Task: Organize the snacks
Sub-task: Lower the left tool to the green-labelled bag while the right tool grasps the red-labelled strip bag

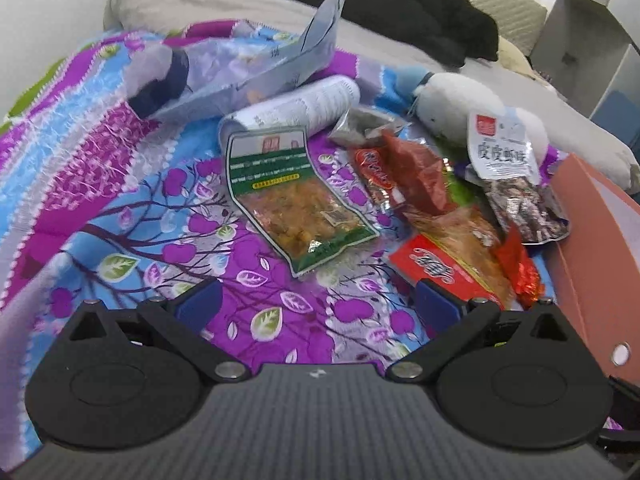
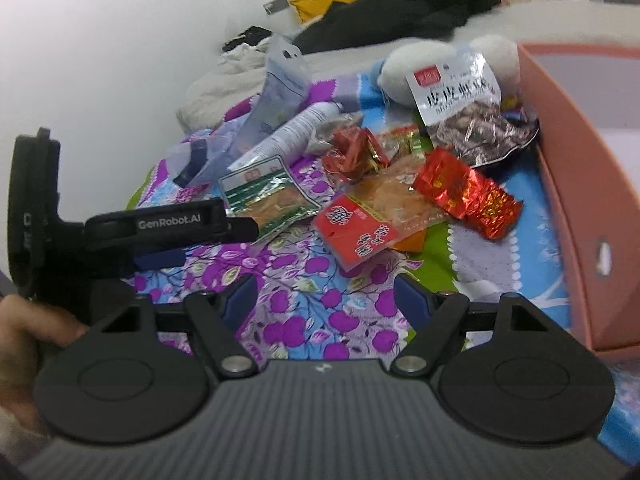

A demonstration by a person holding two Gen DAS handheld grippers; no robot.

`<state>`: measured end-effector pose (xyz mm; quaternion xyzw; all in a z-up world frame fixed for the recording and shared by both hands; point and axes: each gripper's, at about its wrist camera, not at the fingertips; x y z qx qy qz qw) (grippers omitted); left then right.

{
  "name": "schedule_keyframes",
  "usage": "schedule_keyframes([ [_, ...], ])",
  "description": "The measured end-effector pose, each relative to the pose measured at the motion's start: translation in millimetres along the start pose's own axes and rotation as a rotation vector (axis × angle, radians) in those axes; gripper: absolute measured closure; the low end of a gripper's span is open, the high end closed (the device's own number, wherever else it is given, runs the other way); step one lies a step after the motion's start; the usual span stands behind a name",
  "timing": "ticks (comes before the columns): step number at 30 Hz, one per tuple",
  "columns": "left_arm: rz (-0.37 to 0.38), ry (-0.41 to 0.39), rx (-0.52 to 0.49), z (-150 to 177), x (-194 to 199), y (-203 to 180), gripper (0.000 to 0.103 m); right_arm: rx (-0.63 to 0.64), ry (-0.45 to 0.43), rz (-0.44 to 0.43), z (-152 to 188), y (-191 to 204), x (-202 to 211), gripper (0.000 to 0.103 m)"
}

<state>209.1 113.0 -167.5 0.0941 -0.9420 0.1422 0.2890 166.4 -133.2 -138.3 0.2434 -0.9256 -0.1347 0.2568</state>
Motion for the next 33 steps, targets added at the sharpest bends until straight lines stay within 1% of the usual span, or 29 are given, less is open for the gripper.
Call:
schedule_keyframes([
  [1,0.000,0.007,0.007,0.6,-6.6,2.2,0.001,-0.015,0.007,0.001,0.3,-2.9,-5.7,0.034],
  [5,0.012,0.026,0.029,4.1,-29.5,10.0,0.001,-0.055,0.025,-0.002,2.1,-12.8,-25.8,0.041],
  [7,0.026,0.027,0.039,5.9,-36.6,13.2,0.002,-0.082,0.032,-0.013,2.7,-16.5,-34.3,0.047],
  [10,0.047,0.034,0.046,6.1,-46.9,15.5,0.008,-0.152,0.028,-0.023,3.9,-25.2,-45.0,0.048],
  [11,0.055,0.031,0.038,5.6,-49.2,14.9,0.008,-0.200,0.025,-0.039,4.5,-30.2,-48.3,0.049],
  [12,0.062,0.029,0.029,5.2,-52.0,14.1,0.010,-0.242,0.026,-0.047,4.7,-34.4,-51.9,0.051],
  [13,0.065,0.032,0.023,5.1,-55.6,13.8,0.010,-0.287,0.026,-0.053,5.2,-38.8,-55.2,0.057],
  [15,0.064,0.035,0.018,4.8,-60.7,13.4,0.011,-0.361,0.029,-0.058,6.3,-45.4,-61.1,0.063],
  [17,0.062,0.028,-0.003,3.4,-63.7,10.7,0.014,-0.402,0.037,-0.058,6.9,-48.3,-65.2,0.073],
  [18,0.056,0.024,-0.017,3.1,-65.2,9.1,0.017,-0.406,0.040,-0.054,6.9,-48.4,-66.3,0.082],
  [20,0.050,0.011,-0.020,2.5,-65.8,8.3,0.023,-0.404,0.040,-0.055,6.6,-48.5,-66.1,0.088],
  [21,0.048,0.006,-0.026,2.8,-66.6,8.2,0.028,-0.402,0.037,-0.057,6.4,-48.0,-64.7,0.092],
  [22,0.043,0.002,-0.039,3.5,-67.4,7.4,0.033,-0.398,0.034,-0.057,5.9,-47.6,-63.6,0.094],
  [25,0.032,-0.007,-0.079,3.7,-67.2,4.2,0.042,-0.383,0.026,-0.064,4.5,-45.9,-57.0,0.096],
  [32,0.057,-0.019,-0.079,4.7,-58.0,5.9,0.056,-0.358,0.023,-0.068,4.7,-44.4,-37.5,0.097],
  [33,0.060,-0.017,-0.076,5.2,-55.7,6.1,0.060,-0.353,0.025,-0.069,5.2,-43.4,-34.1,0.097],
])
Point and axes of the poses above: each gripper's, at about its wrist camera, not at the fingertips, and x roughly against the way its jaws point, y to its left, z to its underside, and after that the axes turned 14 degrees about -y, right-handed
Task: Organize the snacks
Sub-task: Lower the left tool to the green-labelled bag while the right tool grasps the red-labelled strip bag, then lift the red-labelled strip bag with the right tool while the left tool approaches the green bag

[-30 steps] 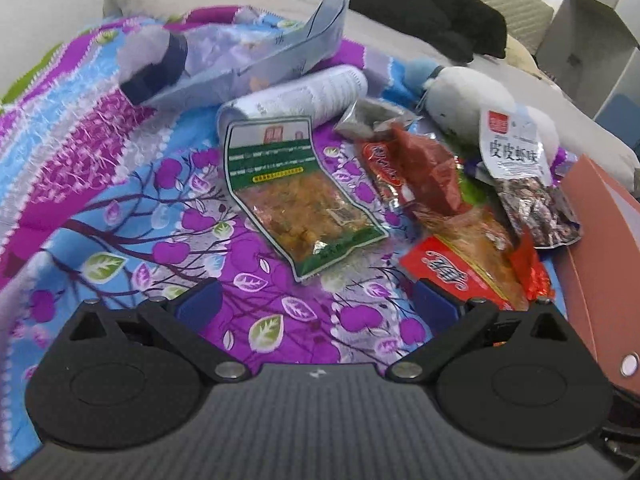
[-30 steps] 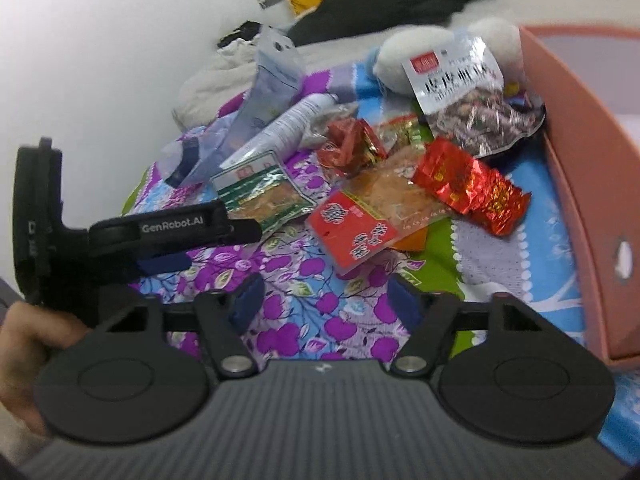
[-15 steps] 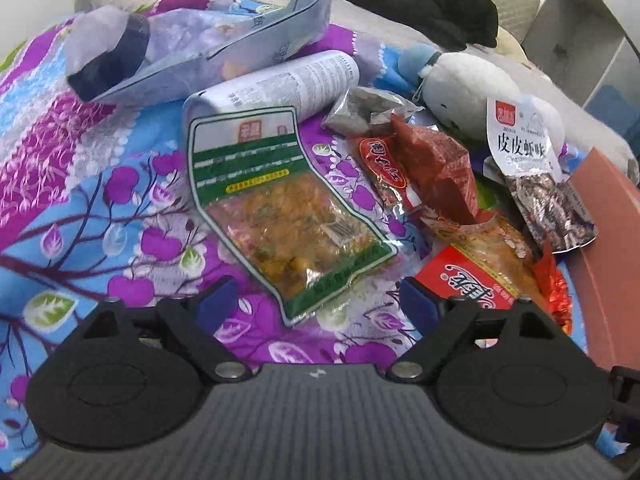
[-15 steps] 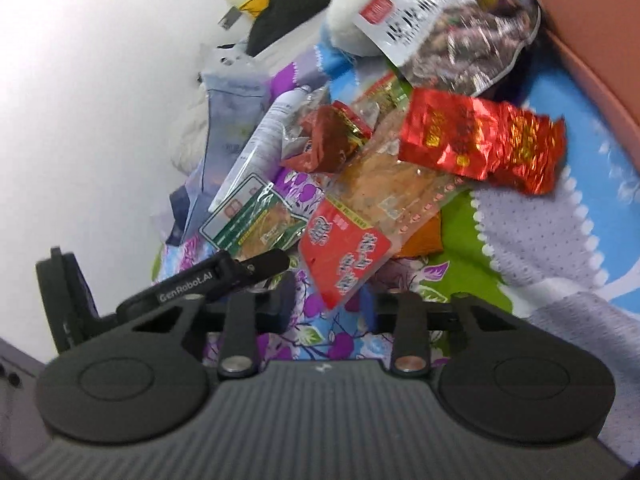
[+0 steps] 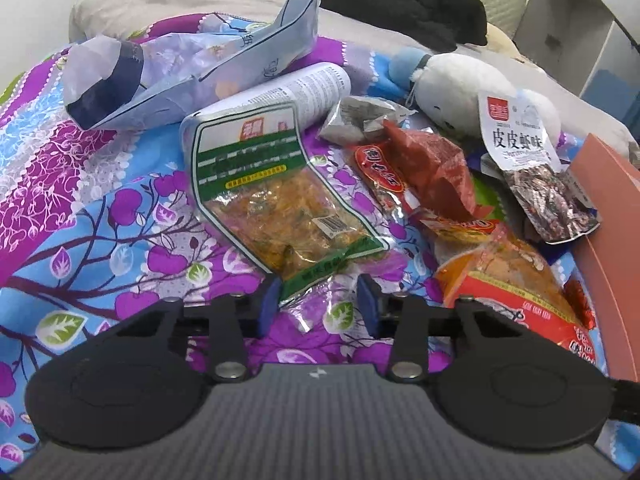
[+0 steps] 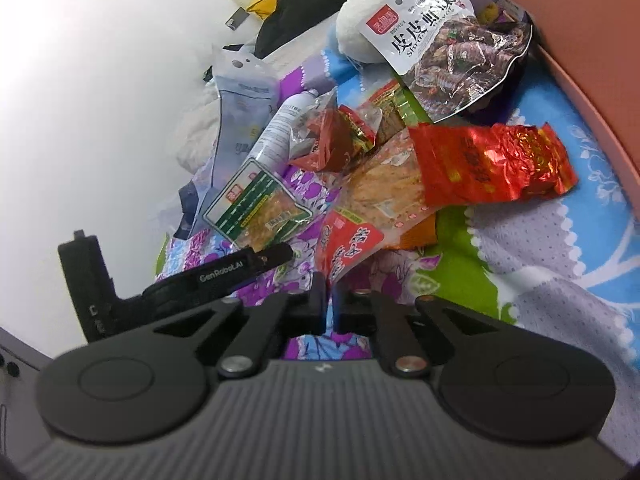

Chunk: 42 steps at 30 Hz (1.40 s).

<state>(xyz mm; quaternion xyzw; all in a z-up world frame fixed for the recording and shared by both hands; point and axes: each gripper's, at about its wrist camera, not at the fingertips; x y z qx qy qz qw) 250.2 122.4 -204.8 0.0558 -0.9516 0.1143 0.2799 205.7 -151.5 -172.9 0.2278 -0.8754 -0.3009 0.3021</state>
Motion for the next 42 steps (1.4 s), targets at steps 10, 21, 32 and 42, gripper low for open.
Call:
schedule_keyframes([
  [10,0.038,0.017,0.051,10.7,44.7,-1.4,0.084,0.064,0.033,-0.013,17.6,10.8,39.6,0.097],
  [21,0.061,0.053,0.030,47.5,114.1,-14.7,0.086,0.120,0.082,0.007,43.3,5.8,93.3,0.097],
  [32,0.091,0.123,-0.017,80.7,163.4,-29.7,0.086,0.181,0.109,0.044,58.0,-8.1,144.1,0.097],
  [42,0.154,0.147,-0.016,84.4,177.3,-34.6,0.085,0.172,0.106,0.162,59.3,-33.0,171.5,0.094],
])
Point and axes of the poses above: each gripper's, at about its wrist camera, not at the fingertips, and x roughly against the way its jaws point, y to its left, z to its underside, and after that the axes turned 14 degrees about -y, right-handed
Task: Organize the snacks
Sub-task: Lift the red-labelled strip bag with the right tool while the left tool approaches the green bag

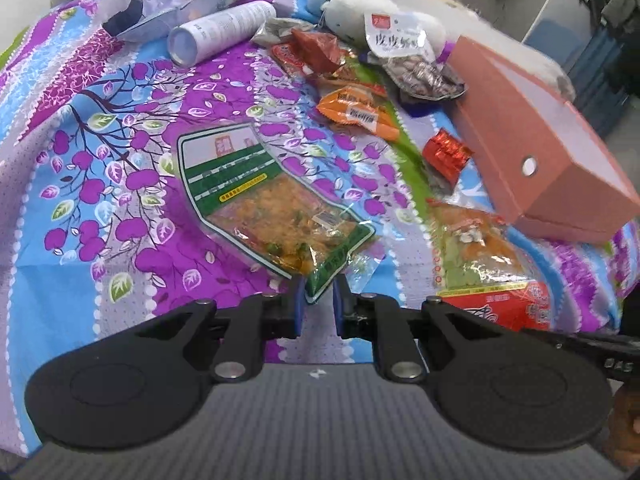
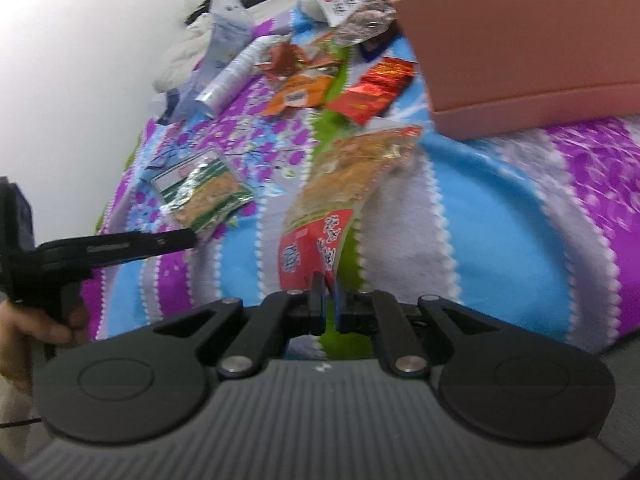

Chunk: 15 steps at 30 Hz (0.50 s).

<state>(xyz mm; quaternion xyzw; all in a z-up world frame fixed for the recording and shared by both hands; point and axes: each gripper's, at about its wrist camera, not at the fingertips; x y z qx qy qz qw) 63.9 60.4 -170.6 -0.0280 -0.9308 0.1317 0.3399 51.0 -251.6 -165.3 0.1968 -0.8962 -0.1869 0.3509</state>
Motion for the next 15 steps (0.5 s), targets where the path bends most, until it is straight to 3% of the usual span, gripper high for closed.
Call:
schedule_keyframes([
  [5,-0.010,0.015,0.027,-0.3,2.5,4.1,0.081,0.003,-0.001,0.052,0.3,-6.8,1.4,0.094],
  [6,-0.019,0.020,0.035,-0.6,2.5,5.3,0.068,0.006,-0.001,0.055,-0.2,-6.6,1.9,0.093],
  [7,-0.032,0.022,0.048,-1.0,2.8,6.9,0.046,0.012,-0.001,0.066,-0.5,-5.7,2.3,0.093],
  [8,-0.047,0.020,0.064,-1.4,3.4,8.5,0.037,0.017,0.001,0.083,-1.1,-5.4,1.7,0.091],
  [9,-0.054,0.013,0.077,-1.8,4.4,10.0,0.027,0.018,0.002,0.103,-1.8,-5.6,0.9,0.080],
  [10,-0.050,0.004,0.086,-2.3,6.0,11.0,0.025,0.016,-0.004,0.111,-2.4,-6.1,1.1,0.056],
  [11,-0.047,0.001,0.094,-3.3,6.8,11.5,0.024,0.010,-0.019,0.110,-3.6,-6.9,2.0,0.043],
  [12,-0.048,0.003,0.102,-4.5,6.8,11.7,0.019,0.009,-0.034,0.114,-4.5,-6.5,3.0,0.021],
  [13,-0.056,0.004,0.111,-5.9,6.6,11.8,0.014,0.015,-0.049,0.122,-5.8,-5.3,4.4,0.016],
  [15,-0.066,-0.004,0.127,-7.6,7.3,10.9,0.012,0.037,-0.072,0.137,-9.0,-1.3,6.8,0.018],
])
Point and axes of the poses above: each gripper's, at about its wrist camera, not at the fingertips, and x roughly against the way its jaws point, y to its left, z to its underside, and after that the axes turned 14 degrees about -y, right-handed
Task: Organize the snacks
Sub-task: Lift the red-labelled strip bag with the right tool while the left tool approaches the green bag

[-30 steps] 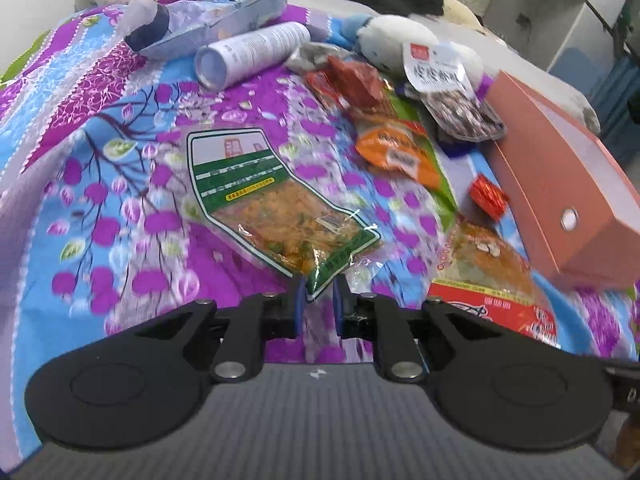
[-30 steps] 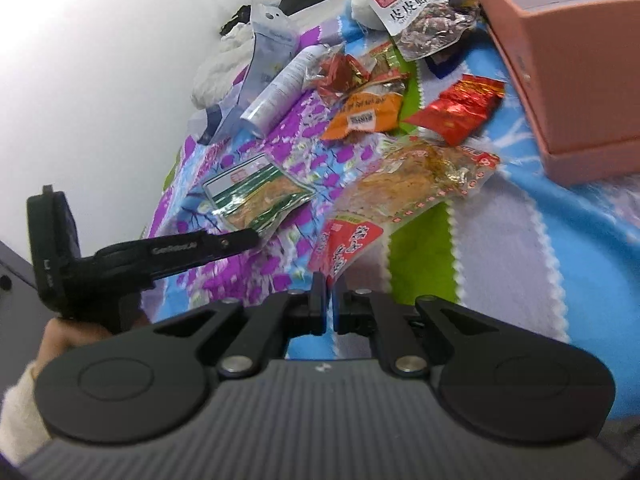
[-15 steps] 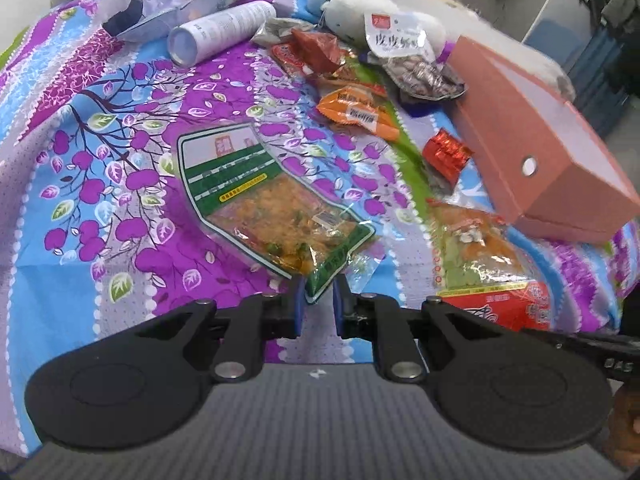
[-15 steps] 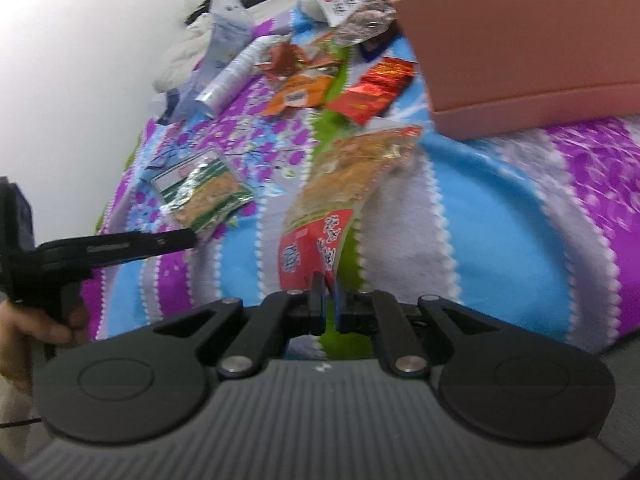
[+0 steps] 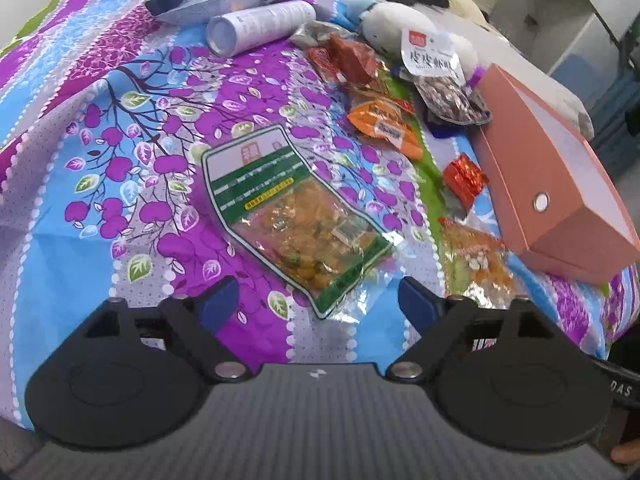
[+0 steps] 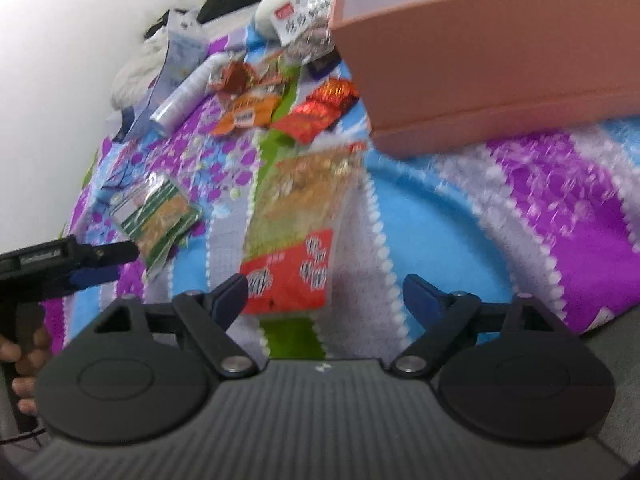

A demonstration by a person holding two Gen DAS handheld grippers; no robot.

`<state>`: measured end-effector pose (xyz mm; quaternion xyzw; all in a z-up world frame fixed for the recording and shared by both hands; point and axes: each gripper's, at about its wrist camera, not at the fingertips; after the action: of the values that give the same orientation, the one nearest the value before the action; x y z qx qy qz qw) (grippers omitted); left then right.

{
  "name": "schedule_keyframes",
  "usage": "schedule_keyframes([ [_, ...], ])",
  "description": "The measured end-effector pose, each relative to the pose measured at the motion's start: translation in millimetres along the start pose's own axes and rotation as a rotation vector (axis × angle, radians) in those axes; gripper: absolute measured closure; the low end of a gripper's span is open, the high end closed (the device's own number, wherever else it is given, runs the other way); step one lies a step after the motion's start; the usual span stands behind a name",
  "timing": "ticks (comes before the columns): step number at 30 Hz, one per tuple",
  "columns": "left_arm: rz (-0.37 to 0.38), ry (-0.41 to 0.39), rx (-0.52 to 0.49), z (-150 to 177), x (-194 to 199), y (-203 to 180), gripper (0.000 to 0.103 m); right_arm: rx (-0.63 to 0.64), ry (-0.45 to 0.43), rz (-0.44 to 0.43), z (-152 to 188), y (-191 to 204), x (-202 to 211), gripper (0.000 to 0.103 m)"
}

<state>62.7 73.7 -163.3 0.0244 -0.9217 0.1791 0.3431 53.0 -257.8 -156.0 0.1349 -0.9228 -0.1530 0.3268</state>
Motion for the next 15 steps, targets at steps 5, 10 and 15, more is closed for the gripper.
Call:
schedule_keyframes([
  [5,-0.018,-0.015,0.062,-6.5,-1.4,0.9,0.008,0.042,-0.068,0.009,-7.4,11.3,4.4,0.018],
  [10,-0.073,-0.021,0.097,-11.3,-5.4,0.1,0.005,0.057,-0.105,0.015,-9.9,21.4,-0.9,0.018],
  [15,-0.101,-0.008,0.161,-16.5,-14.6,2.0,0.004,0.094,-0.129,0.020,-9.8,32.5,-7.0,0.018],
])
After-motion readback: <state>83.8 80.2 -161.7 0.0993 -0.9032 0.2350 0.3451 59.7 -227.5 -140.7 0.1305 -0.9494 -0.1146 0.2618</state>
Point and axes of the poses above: each gripper's, at about its wrist camera, not at the fingertips, and x roughly against the way its jaws point, y to its left, z to its underside, and after that the axes turned 14 degrees about -y, right-handed
